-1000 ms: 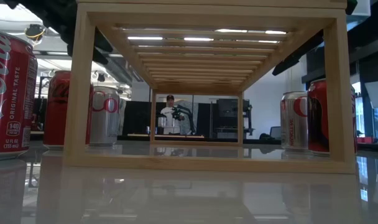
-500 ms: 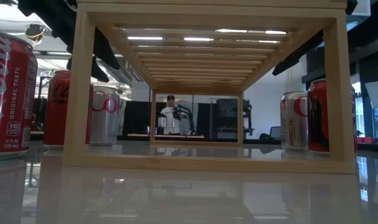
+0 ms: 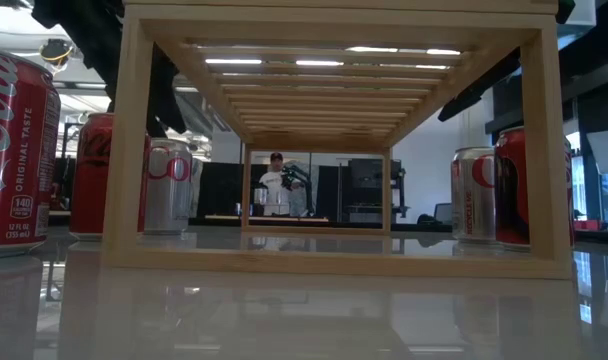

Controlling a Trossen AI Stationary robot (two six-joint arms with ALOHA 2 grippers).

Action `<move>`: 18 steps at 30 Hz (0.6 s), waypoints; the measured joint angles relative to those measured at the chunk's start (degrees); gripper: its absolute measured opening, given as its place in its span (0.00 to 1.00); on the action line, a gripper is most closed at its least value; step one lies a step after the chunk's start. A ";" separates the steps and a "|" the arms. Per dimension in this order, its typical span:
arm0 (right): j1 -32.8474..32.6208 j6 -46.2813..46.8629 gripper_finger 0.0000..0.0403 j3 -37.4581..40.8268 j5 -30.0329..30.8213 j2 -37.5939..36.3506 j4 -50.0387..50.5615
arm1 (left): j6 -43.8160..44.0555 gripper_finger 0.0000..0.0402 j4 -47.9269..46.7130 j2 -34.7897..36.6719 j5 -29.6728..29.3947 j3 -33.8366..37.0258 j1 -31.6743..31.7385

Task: Place canned beverage on shelf
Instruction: Put the left red and silver soda can on the shelf

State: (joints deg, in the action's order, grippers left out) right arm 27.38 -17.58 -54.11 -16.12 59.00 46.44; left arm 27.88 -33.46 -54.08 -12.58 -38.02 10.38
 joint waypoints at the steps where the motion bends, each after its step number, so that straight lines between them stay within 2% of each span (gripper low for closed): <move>1: 0.00 0.00 0.93 0.00 0.00 0.00 0.00 | 0.00 0.80 -0.19 0.02 -0.01 0.00 -0.38; 10: -0.03 1.23 0.93 0.00 0.00 0.00 0.00 | -1.49 0.80 -0.58 -1.27 -4.75 0.00 -2.35; 18: -0.02 2.23 0.93 0.00 -0.01 0.00 0.02 | -1.49 0.80 -0.15 -6.52 -4.04 0.00 -2.35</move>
State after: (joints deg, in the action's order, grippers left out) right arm 27.35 -15.35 -54.11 -16.13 59.00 46.46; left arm 26.39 -33.61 -60.61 -16.62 -38.02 8.03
